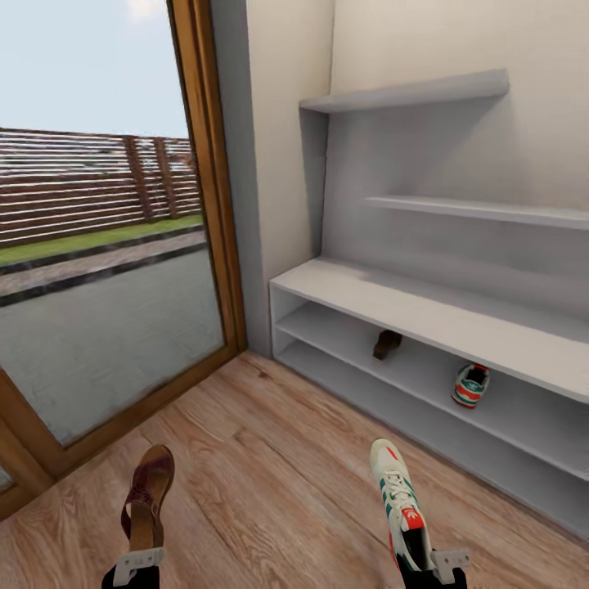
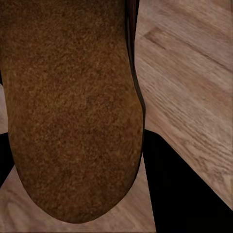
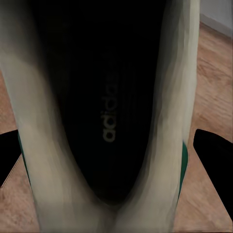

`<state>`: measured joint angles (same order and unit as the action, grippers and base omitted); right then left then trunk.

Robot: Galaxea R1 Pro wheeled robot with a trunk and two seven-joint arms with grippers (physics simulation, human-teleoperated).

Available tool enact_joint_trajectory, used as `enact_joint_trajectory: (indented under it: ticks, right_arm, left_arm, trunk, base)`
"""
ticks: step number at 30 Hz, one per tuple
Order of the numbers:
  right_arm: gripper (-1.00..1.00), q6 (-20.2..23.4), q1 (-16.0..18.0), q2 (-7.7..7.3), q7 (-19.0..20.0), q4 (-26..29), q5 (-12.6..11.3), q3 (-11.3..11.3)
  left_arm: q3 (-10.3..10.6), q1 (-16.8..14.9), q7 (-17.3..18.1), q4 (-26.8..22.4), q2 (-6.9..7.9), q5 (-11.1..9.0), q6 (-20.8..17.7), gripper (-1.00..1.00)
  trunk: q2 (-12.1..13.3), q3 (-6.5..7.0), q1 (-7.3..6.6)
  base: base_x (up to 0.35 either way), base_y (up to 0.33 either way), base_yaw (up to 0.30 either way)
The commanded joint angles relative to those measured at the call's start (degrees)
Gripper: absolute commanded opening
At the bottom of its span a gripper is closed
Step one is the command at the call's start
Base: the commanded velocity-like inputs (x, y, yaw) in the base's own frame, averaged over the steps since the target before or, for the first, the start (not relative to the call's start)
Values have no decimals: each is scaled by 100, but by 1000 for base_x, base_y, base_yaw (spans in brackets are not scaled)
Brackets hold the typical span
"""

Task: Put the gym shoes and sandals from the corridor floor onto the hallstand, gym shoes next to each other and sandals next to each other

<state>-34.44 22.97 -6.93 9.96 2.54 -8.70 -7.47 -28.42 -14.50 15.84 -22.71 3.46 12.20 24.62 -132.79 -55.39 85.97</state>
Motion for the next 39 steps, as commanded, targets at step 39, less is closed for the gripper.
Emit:
enact_joint_trajectory:
  ticks: [39]
  right_arm:
    - [-100,-19,6,-2,24,-8,-61,-40]
  left_arm:
    - [-59,-1,8,3,5,63,25,-100]
  trunk:
    - [-2,-5,-1]
  base:
    - [82,265,-263]
